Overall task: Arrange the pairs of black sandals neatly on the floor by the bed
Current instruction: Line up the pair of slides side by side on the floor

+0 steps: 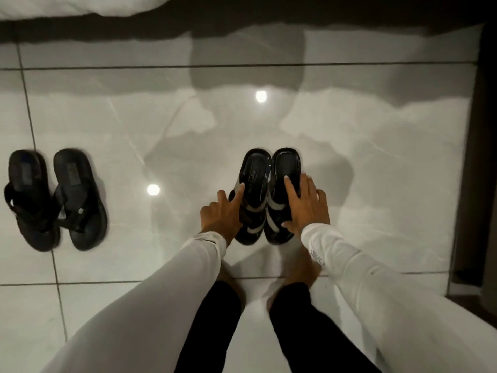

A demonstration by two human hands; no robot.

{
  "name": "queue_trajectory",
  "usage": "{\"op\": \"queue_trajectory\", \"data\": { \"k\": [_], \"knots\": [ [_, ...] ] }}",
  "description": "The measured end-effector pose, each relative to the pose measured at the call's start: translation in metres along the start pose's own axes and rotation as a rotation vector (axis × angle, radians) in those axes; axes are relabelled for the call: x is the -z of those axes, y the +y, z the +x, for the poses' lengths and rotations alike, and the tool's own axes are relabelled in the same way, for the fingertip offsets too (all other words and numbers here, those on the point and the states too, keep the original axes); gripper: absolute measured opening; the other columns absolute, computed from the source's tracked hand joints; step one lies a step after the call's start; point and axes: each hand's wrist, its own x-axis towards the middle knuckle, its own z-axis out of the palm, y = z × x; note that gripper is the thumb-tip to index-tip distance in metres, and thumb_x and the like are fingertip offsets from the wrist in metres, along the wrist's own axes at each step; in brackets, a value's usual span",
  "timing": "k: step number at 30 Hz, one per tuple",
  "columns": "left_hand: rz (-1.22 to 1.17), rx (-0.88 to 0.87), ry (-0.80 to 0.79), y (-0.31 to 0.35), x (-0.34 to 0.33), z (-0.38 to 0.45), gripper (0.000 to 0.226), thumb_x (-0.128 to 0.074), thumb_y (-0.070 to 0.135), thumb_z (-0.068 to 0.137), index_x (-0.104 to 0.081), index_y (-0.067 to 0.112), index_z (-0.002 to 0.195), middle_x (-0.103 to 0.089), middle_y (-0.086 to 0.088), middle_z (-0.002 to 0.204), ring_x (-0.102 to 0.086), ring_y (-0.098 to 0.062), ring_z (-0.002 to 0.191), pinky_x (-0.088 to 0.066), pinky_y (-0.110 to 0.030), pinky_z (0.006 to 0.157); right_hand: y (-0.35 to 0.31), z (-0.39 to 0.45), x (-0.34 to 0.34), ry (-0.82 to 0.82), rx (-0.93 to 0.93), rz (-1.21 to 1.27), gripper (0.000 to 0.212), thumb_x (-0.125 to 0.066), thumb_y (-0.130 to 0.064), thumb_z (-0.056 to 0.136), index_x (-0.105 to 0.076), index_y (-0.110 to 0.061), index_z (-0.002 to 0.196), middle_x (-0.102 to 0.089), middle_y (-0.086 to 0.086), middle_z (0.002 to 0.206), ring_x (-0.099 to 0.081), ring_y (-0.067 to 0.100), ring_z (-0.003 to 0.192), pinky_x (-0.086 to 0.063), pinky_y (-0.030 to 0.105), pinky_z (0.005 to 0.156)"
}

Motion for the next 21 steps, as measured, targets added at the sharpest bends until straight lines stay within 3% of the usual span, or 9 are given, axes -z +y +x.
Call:
{"op": "queue_trajectory", "data": {
  "k": [3, 7, 9, 14, 18, 21],
  "knots": [
    [0.085, -0.024, -0.070, 0.008, -0.005, 0.032, 0.119, -0.076, 0.044, 0.081, 0.016, 0.038, 0.156, -0.064, -0.014, 0.114, -0.069, -0.031, 0.092, -0.046, -0.038, 0.071, -0.005, 0.029, -0.015, -0.033, 0.016, -0.062, 0.133, -0.086, -0.046, 0.068, 0.008, -0.020, 0.158, 0.008, 0.023, 0.165, 0.001, 0.036, 0.155, -0.014, 0.054, 0.124],
    [0.126, -0.022, -0.006, 0.027, -0.013, 0.051, 0.121, -0.077, 0.037, 0.083, 0.020, 0.034, 0.156, -0.065, -0.015, 0.121, -0.069, -0.028, 0.081, -0.047, -0.035, 0.065, -0.002, 0.041, -0.035, 0.032, 0.010, -0.037, 0.118, -0.076, -0.028, 0.082, 0.015, -0.022, 0.157, 0.019, 0.021, 0.164, 0.008, 0.035, 0.155, -0.015, 0.053, 0.124],
    [0.132, -0.021, 0.010, 0.031, -0.011, 0.054, 0.121, -0.075, 0.038, 0.084, 0.022, 0.033, 0.155, -0.069, -0.014, 0.108, -0.067, -0.027, 0.073, -0.047, -0.034, 0.063, 0.009, 0.047, -0.030, 0.020, 0.049, 0.012, 0.117, -0.076, -0.020, 0.083, 0.015, -0.024, 0.157, 0.022, 0.017, 0.165, 0.013, 0.033, 0.155, -0.010, 0.052, 0.126],
    [0.123, 0.038, 0.048, 0.071, 0.026, 0.084, 0.120, -0.074, 0.041, 0.084, 0.022, 0.032, 0.155, -0.067, -0.010, 0.086, -0.052, -0.024, 0.060, -0.044, -0.034, 0.059, 0.055, 0.083, 0.018, 0.065, 0.099, 0.017, 0.115, -0.080, -0.019, 0.080, 0.004, -0.026, 0.158, 0.014, 0.015, 0.167, 0.007, 0.032, 0.156, -0.015, 0.051, 0.125],
    [0.106, 0.020, 0.067, 0.112, 0.065, 0.123, 0.121, -0.076, 0.042, 0.083, 0.021, 0.033, 0.156, -0.069, -0.013, 0.101, -0.062, -0.027, 0.069, -0.044, -0.036, 0.063, 0.099, 0.109, 0.060, 0.082, 0.080, -0.029, 0.123, -0.088, -0.033, 0.070, -0.001, -0.026, 0.158, 0.009, 0.015, 0.167, 0.002, 0.033, 0.156, -0.018, 0.051, 0.124],
    [0.086, 0.035, 0.105, 0.138, 0.089, 0.150, 0.119, -0.075, 0.044, 0.084, 0.019, 0.032, 0.156, -0.070, -0.013, 0.098, -0.054, -0.025, 0.065, -0.043, -0.036, 0.064, 0.128, 0.127, 0.083, 0.116, 0.090, -0.043, 0.118, -0.086, -0.031, 0.072, -0.006, -0.027, 0.158, 0.006, 0.015, 0.168, 0.000, 0.032, 0.156, -0.019, 0.051, 0.124]
  ]
}}
